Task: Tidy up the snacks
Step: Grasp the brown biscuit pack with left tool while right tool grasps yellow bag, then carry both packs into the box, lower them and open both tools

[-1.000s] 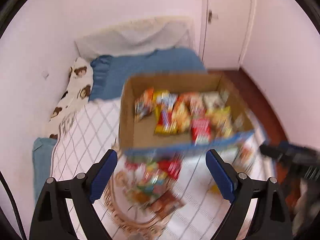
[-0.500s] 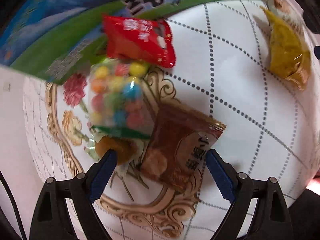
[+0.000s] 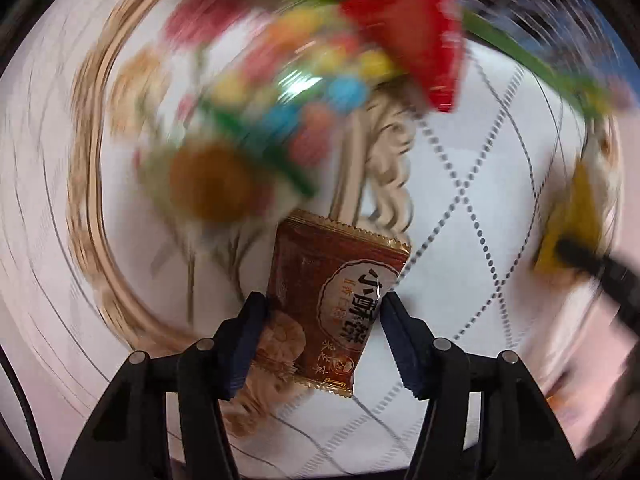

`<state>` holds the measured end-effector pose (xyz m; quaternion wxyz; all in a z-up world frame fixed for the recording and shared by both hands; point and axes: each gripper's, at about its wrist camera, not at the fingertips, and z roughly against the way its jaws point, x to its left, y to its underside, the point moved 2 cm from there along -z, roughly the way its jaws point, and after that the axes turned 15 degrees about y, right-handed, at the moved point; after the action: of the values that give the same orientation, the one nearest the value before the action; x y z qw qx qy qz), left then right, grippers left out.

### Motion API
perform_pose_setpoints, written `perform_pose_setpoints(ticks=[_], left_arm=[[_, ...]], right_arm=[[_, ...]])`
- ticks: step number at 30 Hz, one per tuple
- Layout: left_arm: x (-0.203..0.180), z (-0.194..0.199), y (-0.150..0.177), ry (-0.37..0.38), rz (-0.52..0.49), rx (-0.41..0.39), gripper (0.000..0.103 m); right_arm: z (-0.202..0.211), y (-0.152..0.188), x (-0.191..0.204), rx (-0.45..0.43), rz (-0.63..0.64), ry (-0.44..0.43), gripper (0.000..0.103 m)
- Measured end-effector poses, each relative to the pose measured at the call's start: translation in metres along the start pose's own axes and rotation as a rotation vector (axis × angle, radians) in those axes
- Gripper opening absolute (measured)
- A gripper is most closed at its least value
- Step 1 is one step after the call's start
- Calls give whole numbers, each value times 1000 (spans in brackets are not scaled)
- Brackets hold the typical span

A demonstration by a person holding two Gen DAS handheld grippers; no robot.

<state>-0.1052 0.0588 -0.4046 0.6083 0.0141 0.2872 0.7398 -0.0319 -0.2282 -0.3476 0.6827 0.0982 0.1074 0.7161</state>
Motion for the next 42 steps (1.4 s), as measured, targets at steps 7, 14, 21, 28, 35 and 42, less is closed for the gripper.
perform_pose_setpoints(ticks=[7,14,21,28,35,42], left_arm=[[18,-12,26,109,105,26,62],[5,-32,28,79,21,67,75],[-12,-25,35,68,43,-23,56],[3,-26,33,124,108,-18,60],[-25,-30,41,32,16,-72,55],[-53,-11,48,40,-31,-91,55]], right_arm=[[-6,51,18,96,166,-16,57],[-18,61,11,120,53,-44,64],[-12,60,-3,66,-9,-25,54],[0,57,11,4,70,39,54],[-5,58,2,27,5,-5,55],[-2,63,12,-19,27,-8,47]])
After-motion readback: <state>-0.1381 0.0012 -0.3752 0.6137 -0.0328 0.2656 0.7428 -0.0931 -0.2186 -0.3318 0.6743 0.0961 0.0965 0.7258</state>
